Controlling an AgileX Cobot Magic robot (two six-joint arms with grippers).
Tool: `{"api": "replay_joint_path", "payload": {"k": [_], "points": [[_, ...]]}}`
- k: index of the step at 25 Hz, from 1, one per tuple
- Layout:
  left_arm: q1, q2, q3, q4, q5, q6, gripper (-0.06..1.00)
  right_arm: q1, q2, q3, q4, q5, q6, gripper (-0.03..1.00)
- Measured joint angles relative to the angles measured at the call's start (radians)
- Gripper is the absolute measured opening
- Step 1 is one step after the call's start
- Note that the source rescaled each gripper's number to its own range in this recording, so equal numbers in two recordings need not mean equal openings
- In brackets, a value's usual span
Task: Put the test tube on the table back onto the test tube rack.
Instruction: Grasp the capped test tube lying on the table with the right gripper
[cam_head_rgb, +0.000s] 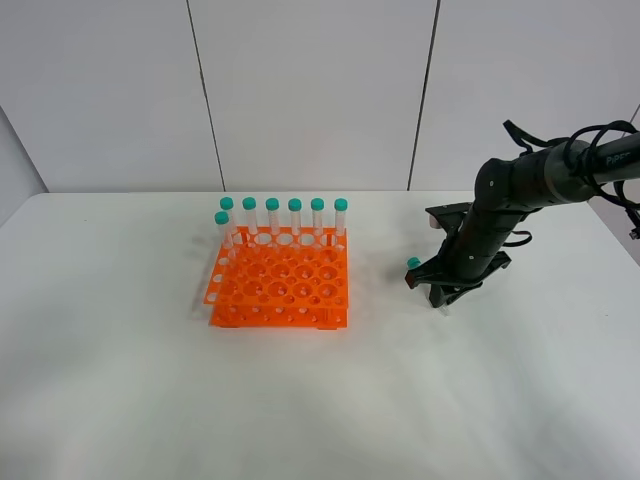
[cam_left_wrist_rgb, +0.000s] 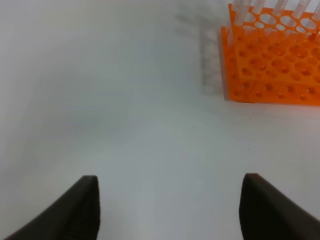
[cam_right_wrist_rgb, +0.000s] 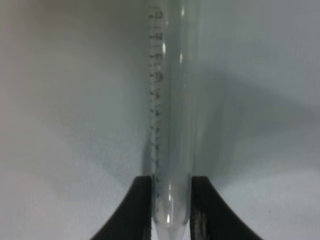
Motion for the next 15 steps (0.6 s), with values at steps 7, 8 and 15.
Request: {"api": "replay_joint_path", "payload": {"k": [7,8,15], "points": [[0.0,0.0,0.0,0.0,0.0,0.0,1.0,0.0,0.0,0.0,0.0,-0.008,-0.023,0.01],[0.0,0.0,0.0,0.0,0.0,0.0,1.0,0.0,0.0,0.0,0.001,-0.008,-0.032,0.01],[0.0,0.0,0.001,0.0,0.0,0.0,1.0,0.0,-0.066,-0.033,0.027,0.01,-0.092,0.01]]}}
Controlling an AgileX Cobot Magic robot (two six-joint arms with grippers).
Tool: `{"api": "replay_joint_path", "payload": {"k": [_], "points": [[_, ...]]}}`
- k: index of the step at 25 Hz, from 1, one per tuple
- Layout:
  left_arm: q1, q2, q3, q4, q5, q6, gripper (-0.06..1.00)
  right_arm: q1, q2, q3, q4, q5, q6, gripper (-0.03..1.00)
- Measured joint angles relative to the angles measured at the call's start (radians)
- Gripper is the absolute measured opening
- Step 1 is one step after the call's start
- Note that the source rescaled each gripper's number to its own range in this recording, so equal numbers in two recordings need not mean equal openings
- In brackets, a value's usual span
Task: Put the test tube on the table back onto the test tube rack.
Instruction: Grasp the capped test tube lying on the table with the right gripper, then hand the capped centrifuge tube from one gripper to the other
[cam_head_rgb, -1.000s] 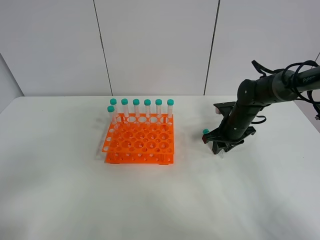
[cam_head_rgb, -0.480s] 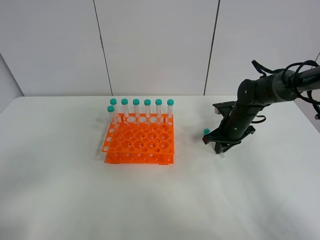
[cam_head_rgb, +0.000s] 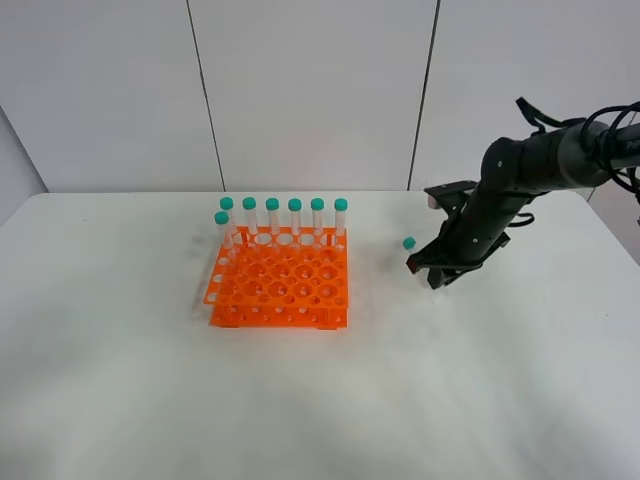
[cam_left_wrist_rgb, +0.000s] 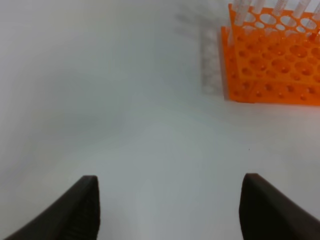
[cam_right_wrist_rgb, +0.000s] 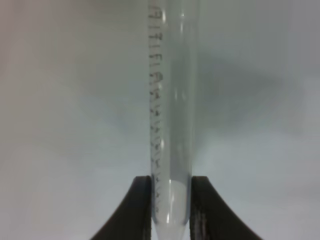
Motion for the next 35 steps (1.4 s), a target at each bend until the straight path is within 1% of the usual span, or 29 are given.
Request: {"api": "replay_joint_path", "payload": {"k": [5,10,15,19,22,25,29,32,35], "points": [[0.0,0.0,0.001,0.0,0.0,0.0,1.0,0.0,-0.067,-0.033,0.03,0.009,-0.016,0.01],[0.0,0.0,0.001,0.0,0.0,0.0,1.0,0.0,-0.115,-0.037,0.059,0.013,-0.042,0.01],[0.0,0.0,0.001,0.0,0.0,0.0,1.0,0.0,-0.158,-0.038,0.068,0.021,-0.052,0.01],[0.0,0.0,0.001,0.0,0.0,0.0,1.0,0.0,-0.211,-0.038,0.122,0.008,-0.104,0.01],[0.0,0.0,0.001,0.0,0.0,0.0,1.0,0.021,-0.259,-0.038,0.146,-0.026,-0.162,0.01],[0.0,0.0,0.001,0.0,0.0,0.0,1.0,0.072,-0.302,-0.038,0.148,-0.077,-0.185,0.01],[0.0,0.0,0.001,0.0,0.0,0.0,1.0,0.175,-0.335,-0.039,0.114,-0.151,-0.192,0.01],[0.0,0.0,0.001,0.0,0.0,0.0,1.0,0.263,-0.338,-0.039,0.082,-0.229,-0.192,0.01],[0.0,0.0,0.001,0.0,0.0,0.0,1.0,0.34,-0.338,-0.039,0.089,-0.323,-0.193,0.01]]}}
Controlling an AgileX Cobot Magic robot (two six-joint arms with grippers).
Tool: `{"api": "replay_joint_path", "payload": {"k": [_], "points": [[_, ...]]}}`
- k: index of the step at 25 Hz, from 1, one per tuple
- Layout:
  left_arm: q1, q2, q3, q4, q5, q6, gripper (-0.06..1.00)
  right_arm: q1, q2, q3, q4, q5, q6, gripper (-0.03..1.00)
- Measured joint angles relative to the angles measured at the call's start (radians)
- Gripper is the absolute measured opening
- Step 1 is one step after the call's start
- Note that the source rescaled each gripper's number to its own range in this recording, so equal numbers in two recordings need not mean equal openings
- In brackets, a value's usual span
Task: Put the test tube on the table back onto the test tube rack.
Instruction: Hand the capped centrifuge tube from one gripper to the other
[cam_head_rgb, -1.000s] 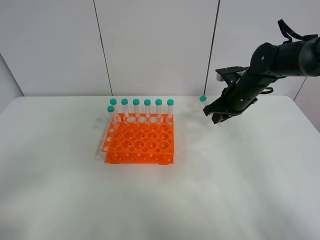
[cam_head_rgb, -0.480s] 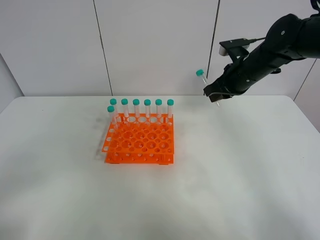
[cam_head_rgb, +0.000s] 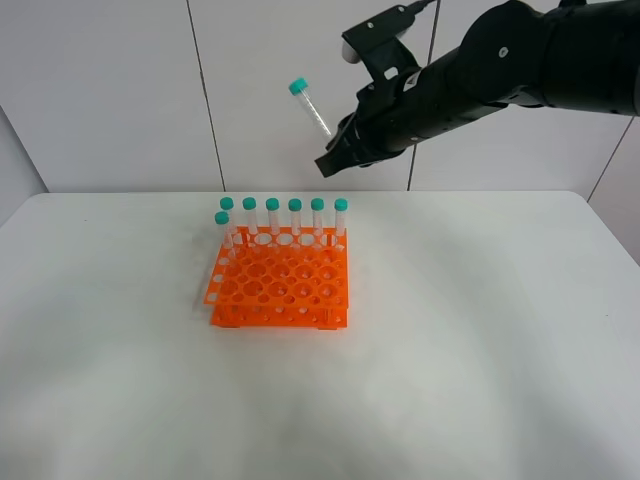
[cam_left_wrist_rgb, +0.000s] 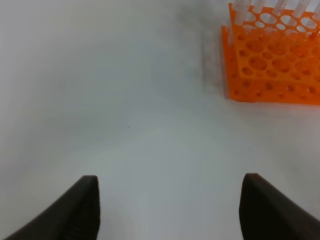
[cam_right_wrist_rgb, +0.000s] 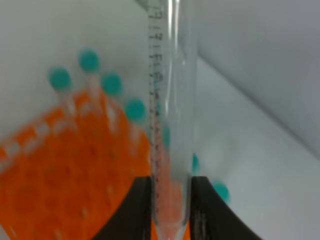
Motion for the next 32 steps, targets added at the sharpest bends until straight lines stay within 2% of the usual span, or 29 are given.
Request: {"api": "replay_joint_path", "payload": {"k": [6,10,13,16,19,22,26,29,32], "points": [[0.0,0.0,0.0,0.0,0.0,0.0,1.0,0.13,0.0,0.0,0.078,-0.176,-0.039,0.01],[0.0,0.0,0.0,0.0,0.0,0.0,1.0,0.208,-0.002,0.018,0.119,-0.245,-0.106,0.01],[0.0,0.0,0.0,0.0,0.0,0.0,1.0,0.26,-0.006,0.087,0.154,-0.375,-0.138,0.01],[0.0,0.0,0.0,0.0,0.0,0.0,1.0,0.279,-0.006,0.166,0.164,-0.49,-0.119,0.01],[0.0,0.0,0.0,0.0,0.0,0.0,1.0,0.282,-0.006,0.241,0.147,-0.569,-0.05,0.01],[0.0,0.0,0.0,0.0,0.0,0.0,1.0,0.282,-0.006,0.305,0.074,-0.642,0.08,0.01],[0.0,0.0,0.0,0.0,0.0,0.0,1.0,0.282,-0.006,0.387,-0.139,-0.8,0.336,0.01],[0.0,0.0,0.0,0.0,0.0,0.0,1.0,0.273,-0.006,0.431,-0.312,-0.877,0.55,0.01],[0.0,0.0,0.0,0.0,0.0,0.0,1.0,0.249,-0.006,0.461,-0.399,-0.892,0.631,0.01]]}}
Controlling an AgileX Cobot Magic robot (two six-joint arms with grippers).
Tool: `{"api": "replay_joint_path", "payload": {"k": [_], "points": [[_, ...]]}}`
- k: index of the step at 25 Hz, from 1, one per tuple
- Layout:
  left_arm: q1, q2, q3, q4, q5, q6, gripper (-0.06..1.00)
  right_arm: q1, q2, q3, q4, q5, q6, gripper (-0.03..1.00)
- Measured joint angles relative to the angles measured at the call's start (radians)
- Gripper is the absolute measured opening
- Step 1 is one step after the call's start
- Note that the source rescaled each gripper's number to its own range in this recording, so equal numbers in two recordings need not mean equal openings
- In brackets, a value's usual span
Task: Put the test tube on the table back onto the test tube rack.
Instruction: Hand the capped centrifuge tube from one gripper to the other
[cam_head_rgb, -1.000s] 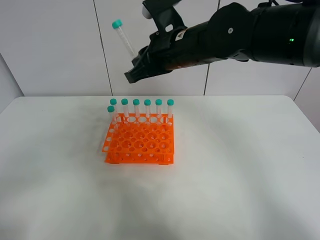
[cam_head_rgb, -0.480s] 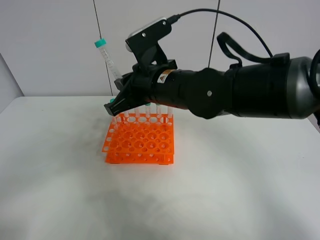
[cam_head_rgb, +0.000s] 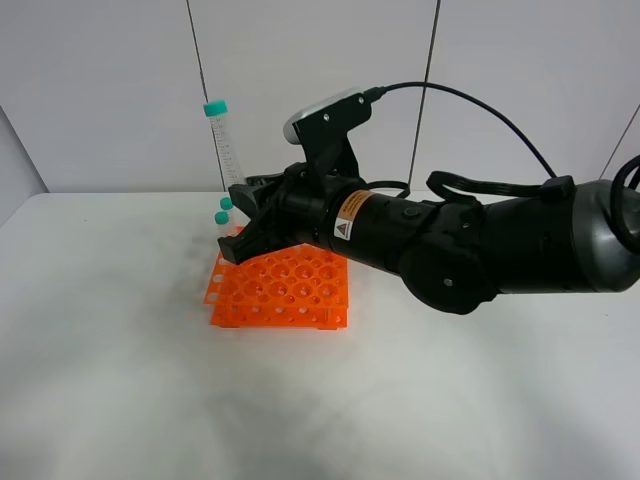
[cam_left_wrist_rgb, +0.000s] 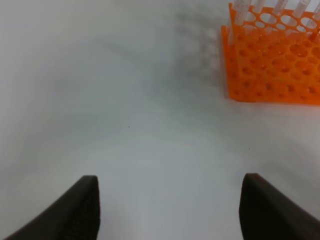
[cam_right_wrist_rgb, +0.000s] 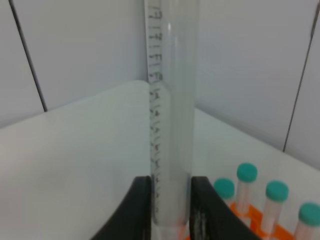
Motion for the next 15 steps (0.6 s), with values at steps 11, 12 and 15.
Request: {"api": "replay_joint_path", "payload": {"k": [11,12,15], "points": [[0.0,0.0,0.0,0.0,0.0,0.0,1.0,-0.022,-0.023,0.148,-0.072,-0.039,0.017,0.01],[0.0,0.0,0.0,0.0,0.0,0.0,1.0,-0.022,-0.027,0.159,-0.073,-0.048,0.017,0.01],[0.0,0.0,0.0,0.0,0.0,0.0,1.0,-0.022,-0.039,0.183,-0.074,-0.071,0.017,0.01]]}}
